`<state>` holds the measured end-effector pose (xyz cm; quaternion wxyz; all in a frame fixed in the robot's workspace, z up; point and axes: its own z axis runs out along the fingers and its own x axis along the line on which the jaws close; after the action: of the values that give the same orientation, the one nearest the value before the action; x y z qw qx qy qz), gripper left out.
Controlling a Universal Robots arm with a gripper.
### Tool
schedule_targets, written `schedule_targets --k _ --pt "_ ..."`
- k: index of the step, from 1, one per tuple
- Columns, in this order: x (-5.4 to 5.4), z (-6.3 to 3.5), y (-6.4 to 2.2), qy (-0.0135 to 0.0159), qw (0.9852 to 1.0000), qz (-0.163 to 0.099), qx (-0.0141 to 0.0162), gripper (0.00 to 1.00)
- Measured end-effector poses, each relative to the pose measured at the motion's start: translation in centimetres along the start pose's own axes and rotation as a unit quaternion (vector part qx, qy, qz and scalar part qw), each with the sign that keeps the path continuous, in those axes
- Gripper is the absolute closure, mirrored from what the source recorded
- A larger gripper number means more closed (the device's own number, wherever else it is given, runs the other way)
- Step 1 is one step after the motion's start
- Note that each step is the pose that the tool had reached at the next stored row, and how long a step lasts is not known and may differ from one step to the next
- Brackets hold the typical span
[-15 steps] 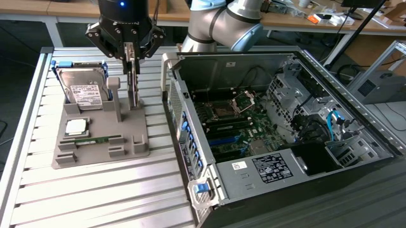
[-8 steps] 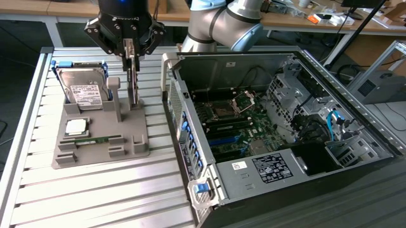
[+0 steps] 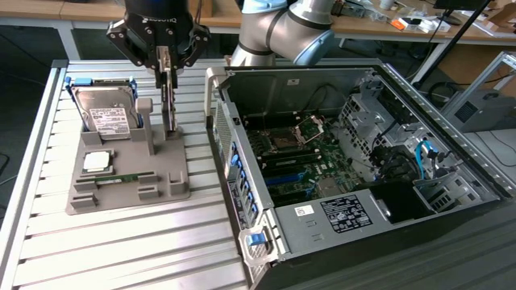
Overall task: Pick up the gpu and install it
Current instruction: 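Pick up the gpu and move the gpu toward the slot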
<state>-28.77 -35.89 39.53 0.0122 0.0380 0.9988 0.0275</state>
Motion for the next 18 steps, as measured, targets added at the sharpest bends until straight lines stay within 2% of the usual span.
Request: schedule_targets --k 18 --pt "0.0 -1.10 0.06 0.0001 1.0000 0.000 -0.0009 0.73"
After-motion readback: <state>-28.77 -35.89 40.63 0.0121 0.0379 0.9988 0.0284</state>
